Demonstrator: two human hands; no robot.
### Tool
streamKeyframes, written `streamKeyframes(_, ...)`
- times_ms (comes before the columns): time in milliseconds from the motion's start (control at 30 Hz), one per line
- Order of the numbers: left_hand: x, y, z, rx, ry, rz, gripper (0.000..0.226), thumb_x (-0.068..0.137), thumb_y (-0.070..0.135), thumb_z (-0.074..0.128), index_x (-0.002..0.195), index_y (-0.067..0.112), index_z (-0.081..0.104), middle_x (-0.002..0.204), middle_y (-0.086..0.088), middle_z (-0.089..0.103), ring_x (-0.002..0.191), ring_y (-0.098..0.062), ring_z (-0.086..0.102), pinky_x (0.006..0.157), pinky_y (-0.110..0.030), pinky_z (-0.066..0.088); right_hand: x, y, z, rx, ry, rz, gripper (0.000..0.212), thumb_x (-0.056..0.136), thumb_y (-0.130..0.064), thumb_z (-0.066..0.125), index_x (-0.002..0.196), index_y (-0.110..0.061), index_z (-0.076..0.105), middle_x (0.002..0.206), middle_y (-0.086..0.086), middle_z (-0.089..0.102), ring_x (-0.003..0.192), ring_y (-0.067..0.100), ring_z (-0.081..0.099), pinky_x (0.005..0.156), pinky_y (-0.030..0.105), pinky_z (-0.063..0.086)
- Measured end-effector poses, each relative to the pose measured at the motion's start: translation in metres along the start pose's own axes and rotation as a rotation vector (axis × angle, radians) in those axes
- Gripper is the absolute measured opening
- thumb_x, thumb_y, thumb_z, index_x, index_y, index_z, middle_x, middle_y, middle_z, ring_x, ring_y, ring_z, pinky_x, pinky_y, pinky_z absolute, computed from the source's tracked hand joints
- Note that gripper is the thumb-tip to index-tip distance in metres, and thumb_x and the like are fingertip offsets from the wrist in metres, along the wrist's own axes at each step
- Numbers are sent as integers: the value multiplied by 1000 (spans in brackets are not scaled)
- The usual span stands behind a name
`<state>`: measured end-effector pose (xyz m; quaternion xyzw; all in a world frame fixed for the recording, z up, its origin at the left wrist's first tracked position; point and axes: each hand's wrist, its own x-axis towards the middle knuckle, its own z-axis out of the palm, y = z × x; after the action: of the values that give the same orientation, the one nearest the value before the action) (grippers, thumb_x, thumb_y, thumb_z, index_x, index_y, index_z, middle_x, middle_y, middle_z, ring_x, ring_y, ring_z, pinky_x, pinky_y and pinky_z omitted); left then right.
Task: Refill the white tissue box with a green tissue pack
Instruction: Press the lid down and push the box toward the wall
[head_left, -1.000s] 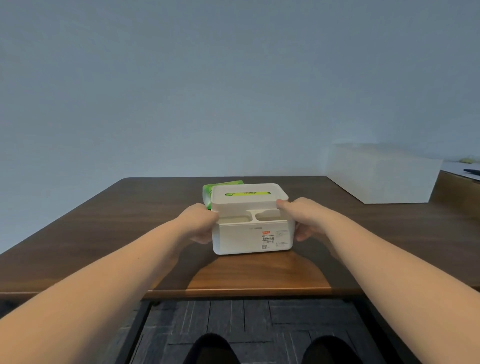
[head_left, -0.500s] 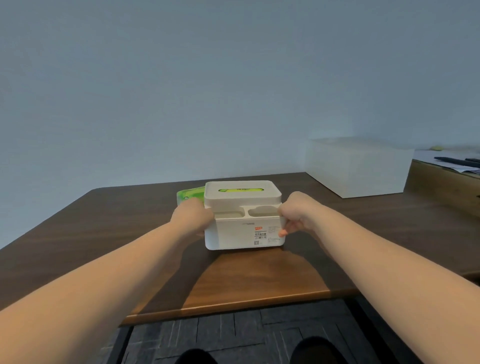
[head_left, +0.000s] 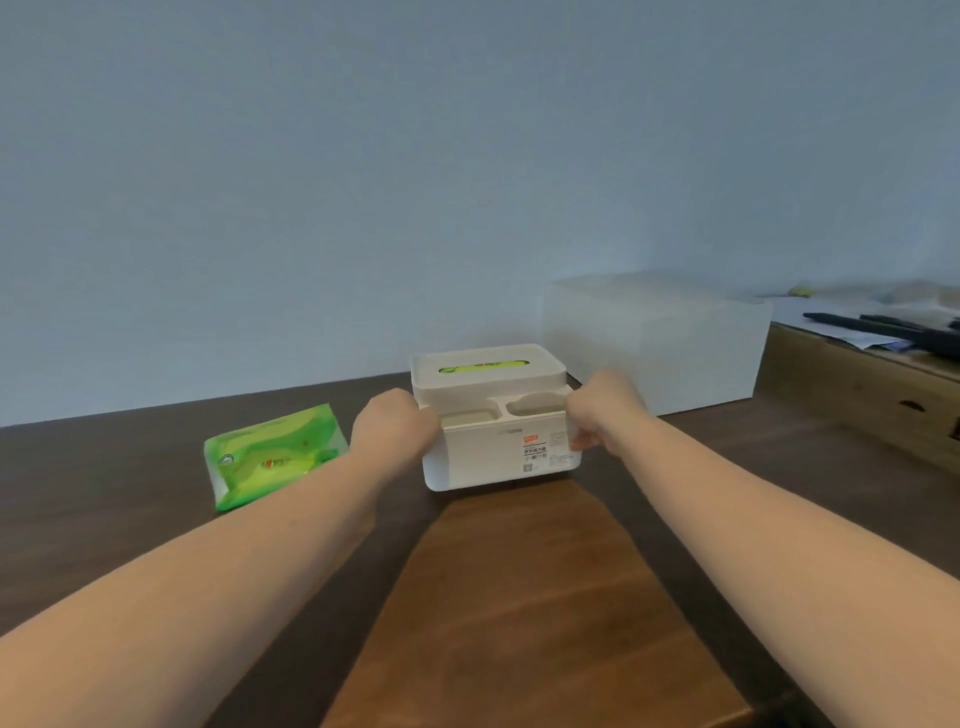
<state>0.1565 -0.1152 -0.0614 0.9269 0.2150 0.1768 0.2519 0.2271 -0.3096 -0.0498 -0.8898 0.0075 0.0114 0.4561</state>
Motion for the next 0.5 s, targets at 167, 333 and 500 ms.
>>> streamKeyframes(167,51,21,33,-40,-10,-7,32,87,14,43,55,11,38,60,-2,45,61,-24,44,47,-25,26,54,-1,0,-43,96,20,16,75,9,58,66,-5,55,76,17,70,72,34,72,79,46,60)
streamKeyframes(333,97,36,60,-54,-46,-6,31,87,13,41,56,11,39,64,-5,50,67,-27,48,48,-26,28,98,-5,3,-107,150,59,22,77,5,55,59,-6,51,55,9,60,52,26,62,51,26,50)
streamKeyframes(500,125,46,76,-84,-45,-48,33,90,12,39,56,10,35,77,-20,57,71,-29,47,51,-26,28,135,-10,10,-178,211,23,12,77,-6,52,65,-9,54,81,11,72,80,29,70,48,23,39)
